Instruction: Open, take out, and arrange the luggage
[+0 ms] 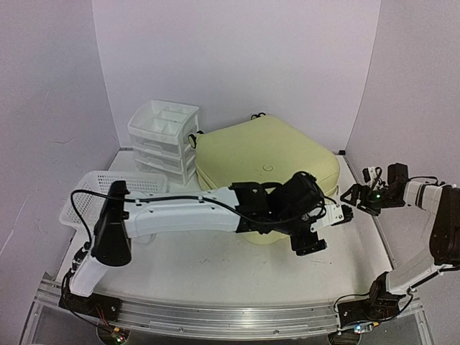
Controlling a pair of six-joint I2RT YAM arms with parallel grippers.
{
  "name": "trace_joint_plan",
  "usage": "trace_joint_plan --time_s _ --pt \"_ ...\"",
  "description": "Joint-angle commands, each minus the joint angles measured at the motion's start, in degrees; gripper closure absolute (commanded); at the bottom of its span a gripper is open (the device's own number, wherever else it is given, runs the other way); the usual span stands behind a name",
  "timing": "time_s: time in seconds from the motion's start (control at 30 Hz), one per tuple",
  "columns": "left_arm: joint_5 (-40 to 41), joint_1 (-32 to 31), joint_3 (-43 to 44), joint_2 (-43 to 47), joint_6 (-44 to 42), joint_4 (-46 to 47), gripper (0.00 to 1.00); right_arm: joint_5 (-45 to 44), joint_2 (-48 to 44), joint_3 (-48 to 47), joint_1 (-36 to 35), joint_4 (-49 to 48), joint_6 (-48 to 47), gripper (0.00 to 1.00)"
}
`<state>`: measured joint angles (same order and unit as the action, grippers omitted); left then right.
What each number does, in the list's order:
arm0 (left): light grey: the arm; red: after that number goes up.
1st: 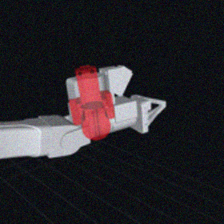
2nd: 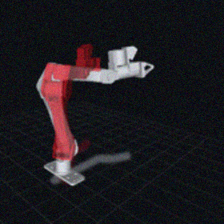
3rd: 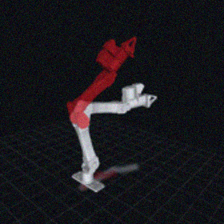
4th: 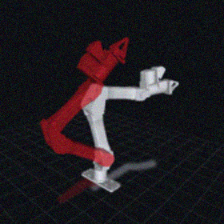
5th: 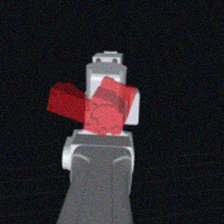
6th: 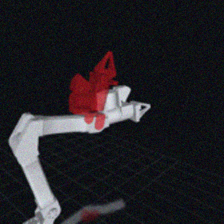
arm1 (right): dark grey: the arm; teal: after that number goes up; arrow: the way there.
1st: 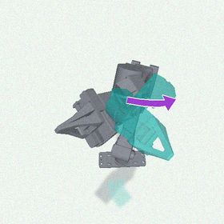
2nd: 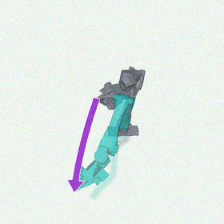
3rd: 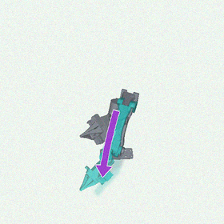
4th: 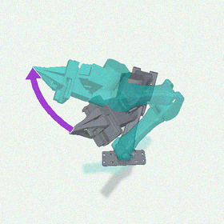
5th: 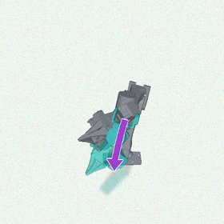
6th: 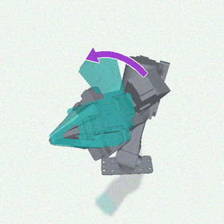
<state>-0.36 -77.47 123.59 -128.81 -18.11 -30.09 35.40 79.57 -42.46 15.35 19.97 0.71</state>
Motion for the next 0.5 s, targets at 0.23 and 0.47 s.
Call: trace_joint_plan --time_s 0.23,0.47 --pt "16.9 -0.1 18.6 -19.8 -10.6 1.3 0.21 -12.7 -7.1 -0.7 0.4 -2.5 12.5 0.02" --pt "26.9 0.3 19.5 -24.6 -13.2 10.1 0.13 -11.2 -9.8 0.6 0.4 -2.3 12.5 0.02"
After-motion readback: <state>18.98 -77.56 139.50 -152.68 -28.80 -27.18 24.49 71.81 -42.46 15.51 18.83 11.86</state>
